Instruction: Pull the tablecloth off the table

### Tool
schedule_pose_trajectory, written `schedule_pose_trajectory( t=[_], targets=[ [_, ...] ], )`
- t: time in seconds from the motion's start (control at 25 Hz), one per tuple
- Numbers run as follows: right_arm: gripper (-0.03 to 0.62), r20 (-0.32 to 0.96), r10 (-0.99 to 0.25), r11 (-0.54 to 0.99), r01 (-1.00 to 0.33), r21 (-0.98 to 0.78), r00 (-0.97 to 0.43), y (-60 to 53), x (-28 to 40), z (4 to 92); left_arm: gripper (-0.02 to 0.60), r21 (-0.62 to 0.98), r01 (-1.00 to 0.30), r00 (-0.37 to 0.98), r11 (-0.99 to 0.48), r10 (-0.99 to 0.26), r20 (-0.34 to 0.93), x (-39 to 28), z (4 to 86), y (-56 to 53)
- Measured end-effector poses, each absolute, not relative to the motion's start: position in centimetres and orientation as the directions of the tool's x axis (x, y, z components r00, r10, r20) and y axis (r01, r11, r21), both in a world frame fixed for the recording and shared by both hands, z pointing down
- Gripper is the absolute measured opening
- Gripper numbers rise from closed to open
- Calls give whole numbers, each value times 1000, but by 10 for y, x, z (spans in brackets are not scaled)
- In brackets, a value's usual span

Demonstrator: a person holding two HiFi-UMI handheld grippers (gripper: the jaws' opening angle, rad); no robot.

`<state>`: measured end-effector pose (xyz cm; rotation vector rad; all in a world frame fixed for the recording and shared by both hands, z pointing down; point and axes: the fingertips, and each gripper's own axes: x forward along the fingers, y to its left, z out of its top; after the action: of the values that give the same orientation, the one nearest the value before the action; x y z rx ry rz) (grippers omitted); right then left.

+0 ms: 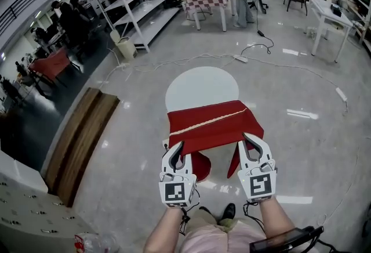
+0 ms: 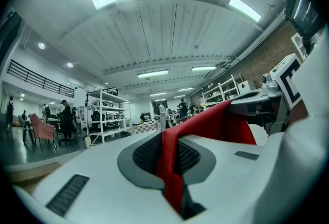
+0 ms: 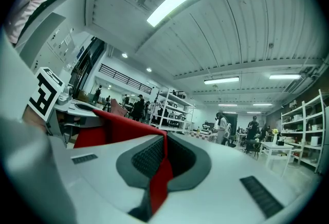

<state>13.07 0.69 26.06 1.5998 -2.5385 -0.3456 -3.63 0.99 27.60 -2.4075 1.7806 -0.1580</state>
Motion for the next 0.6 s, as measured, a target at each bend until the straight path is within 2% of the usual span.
schedule_pose_trajectory(
  t=[0.6],
  targets=[
    [25,-18,-918,382,-894,233,-397,45,120,260,48,-164,-931,330,-327,-944,14,-47,280,46]
  ],
)
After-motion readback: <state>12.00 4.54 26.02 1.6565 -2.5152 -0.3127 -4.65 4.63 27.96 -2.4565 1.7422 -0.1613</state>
